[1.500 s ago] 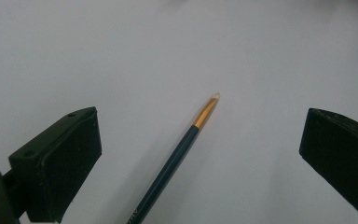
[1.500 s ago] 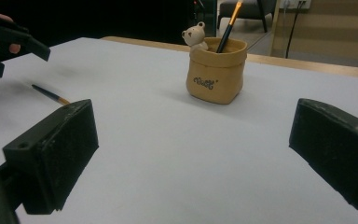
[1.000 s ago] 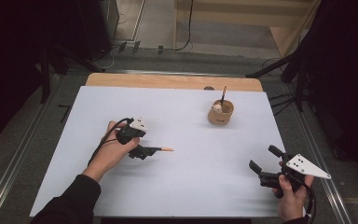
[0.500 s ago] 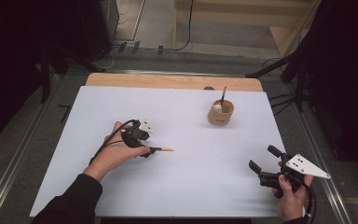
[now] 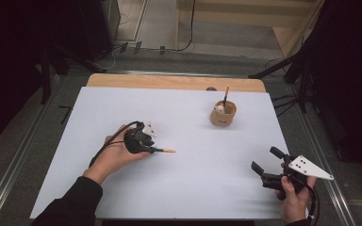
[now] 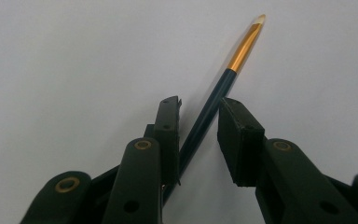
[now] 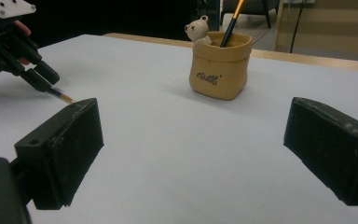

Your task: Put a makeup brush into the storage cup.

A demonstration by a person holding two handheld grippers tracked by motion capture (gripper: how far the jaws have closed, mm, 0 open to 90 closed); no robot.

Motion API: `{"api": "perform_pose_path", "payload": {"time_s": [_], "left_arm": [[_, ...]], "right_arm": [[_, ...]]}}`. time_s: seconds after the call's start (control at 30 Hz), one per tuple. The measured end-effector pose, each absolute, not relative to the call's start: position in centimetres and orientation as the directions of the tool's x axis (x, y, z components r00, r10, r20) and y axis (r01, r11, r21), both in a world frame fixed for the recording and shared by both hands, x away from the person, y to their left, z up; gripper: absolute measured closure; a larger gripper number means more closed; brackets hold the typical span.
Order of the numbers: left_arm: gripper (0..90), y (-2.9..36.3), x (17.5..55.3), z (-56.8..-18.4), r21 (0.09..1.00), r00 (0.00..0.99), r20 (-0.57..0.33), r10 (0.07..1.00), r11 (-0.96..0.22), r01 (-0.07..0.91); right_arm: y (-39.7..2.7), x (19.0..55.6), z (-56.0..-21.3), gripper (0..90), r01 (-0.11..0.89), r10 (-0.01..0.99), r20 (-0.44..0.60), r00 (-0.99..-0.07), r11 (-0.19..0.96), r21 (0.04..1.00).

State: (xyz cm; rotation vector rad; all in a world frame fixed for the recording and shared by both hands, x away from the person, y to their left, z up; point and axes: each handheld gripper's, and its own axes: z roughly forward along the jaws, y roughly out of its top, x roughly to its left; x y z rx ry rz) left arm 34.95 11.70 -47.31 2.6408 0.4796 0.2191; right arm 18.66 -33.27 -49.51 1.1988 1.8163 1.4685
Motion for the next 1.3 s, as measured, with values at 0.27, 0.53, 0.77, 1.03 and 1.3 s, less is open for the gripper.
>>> {"api": "perform_pose_path", "payload": {"time_s": [0.27, 0.53, 0.77, 1.03, 1.3], "left_arm": [[69.4, 11.3, 35.1, -47.7, 0.395, 0.939, 0.075, 0.337, -0.874, 0.282], [82.7, 11.2, 35.5, -47.7, 0.375, 0.936, -0.004, 0.352, -0.867, 0.328], [83.8, 11.0, 36.4, -47.6, 0.333, 0.891, -0.104, 0.441, -0.829, 0.449], [83.8, 11.0, 36.3, -47.7, 0.331, 0.893, -0.098, 0.440, -0.832, 0.446], [84.8, 11.1, 36.1, -47.7, 0.346, 0.883, -0.093, 0.460, -0.817, 0.462]], "right_arm": [[-33.3, 18.7, -49.6, 5.1, 0.317, 0.866, 0.133, -0.481, 0.030, 0.948], [-33.2, 18.7, -49.6, 5.5, 0.320, 0.869, 0.135, -0.476, 0.028, 0.947], [-33.1, 18.8, -49.7, 5.7, 0.322, 0.869, 0.135, -0.476, 0.030, 0.946], [-33.1, 18.8, -49.8, 6.1, 0.324, 0.869, 0.136, -0.476, 0.030, 0.945], [-32.9, 18.9, -49.7, 6.4, 0.325, 0.868, 0.134, -0.479, 0.033, 0.945]]}}
